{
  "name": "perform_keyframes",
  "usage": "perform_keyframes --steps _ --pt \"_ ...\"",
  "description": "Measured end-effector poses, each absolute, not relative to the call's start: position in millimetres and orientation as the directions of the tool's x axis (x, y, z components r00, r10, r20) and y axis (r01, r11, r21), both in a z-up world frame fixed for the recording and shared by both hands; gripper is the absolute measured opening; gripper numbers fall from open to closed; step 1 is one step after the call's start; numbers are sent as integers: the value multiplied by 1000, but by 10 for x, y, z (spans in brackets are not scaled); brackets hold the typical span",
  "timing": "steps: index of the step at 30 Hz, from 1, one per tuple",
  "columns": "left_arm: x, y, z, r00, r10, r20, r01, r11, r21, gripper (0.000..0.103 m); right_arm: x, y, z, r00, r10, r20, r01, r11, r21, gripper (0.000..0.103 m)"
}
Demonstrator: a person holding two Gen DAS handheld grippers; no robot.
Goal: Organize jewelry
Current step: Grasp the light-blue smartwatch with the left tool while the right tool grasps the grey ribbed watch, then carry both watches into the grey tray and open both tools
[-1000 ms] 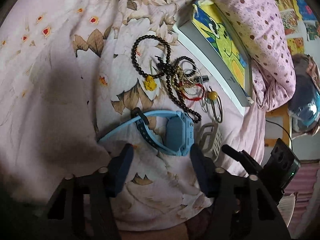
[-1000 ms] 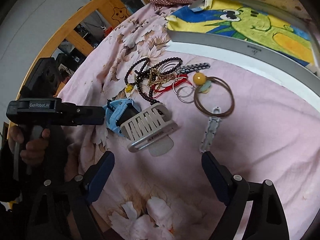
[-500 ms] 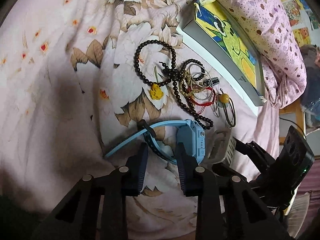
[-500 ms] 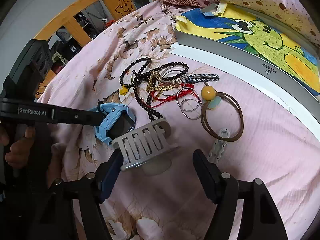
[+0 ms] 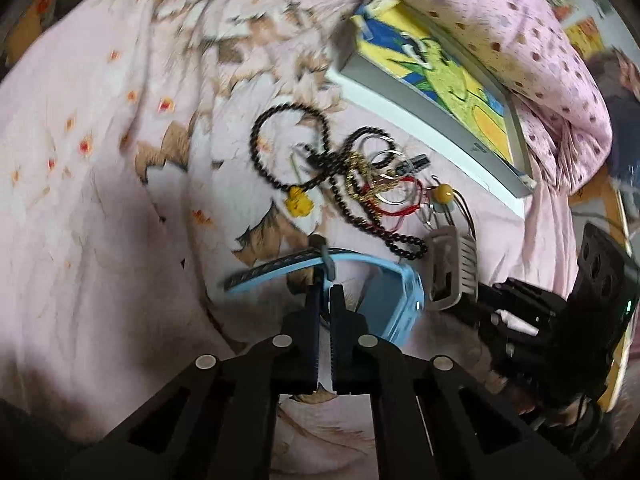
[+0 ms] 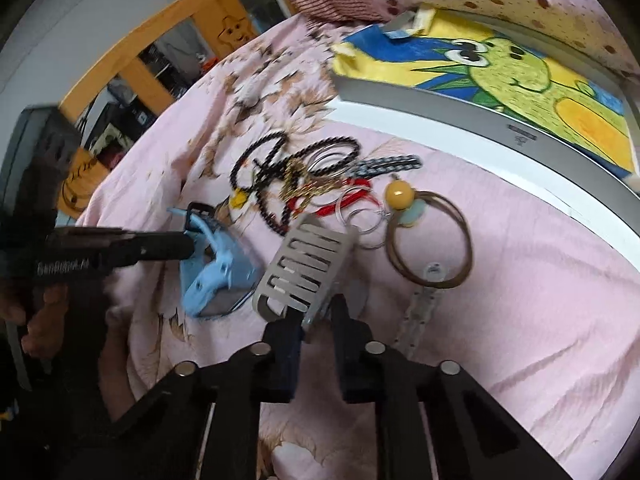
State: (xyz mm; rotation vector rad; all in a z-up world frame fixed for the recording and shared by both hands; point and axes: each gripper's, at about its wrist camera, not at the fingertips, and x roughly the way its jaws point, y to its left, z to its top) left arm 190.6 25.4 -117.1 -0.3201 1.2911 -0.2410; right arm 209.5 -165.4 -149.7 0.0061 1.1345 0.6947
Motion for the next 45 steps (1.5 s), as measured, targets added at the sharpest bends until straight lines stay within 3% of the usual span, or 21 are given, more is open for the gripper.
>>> perform_keyframes --steps 6,16,24,32,38,45 --pt "1815 -17 -1056 347 -257 -902 128 966 -226 1 2110 -1706 -1473 264 517 -814 -486 800 351 6" --pt "1684 -72 -836 496 -233 -837 192 969 -156 1 2057 -1794 -1216 346 589 -730 -505 773 384 4" --pt "1659 -118 -498 612 -314 -726 232 949 -215 1 2165 -2147 -942 461 602 -652 -435 794 425 4" --pt "2132 -336 -268 663 -365 -654 266 931 -250 1 2595 -2804 -825 661 477 -580 -233 865 445 4" --pt "2664 -627 -297 696 -384 -607 290 923 -252 1 2901 -3036 -951 694 401 -599 -130 887 443 4" --pt "3213 -849 -710 646 -400 -650 269 916 -296 1 3165 -3003 -1193 663 362 -656 -74 903 423 4"
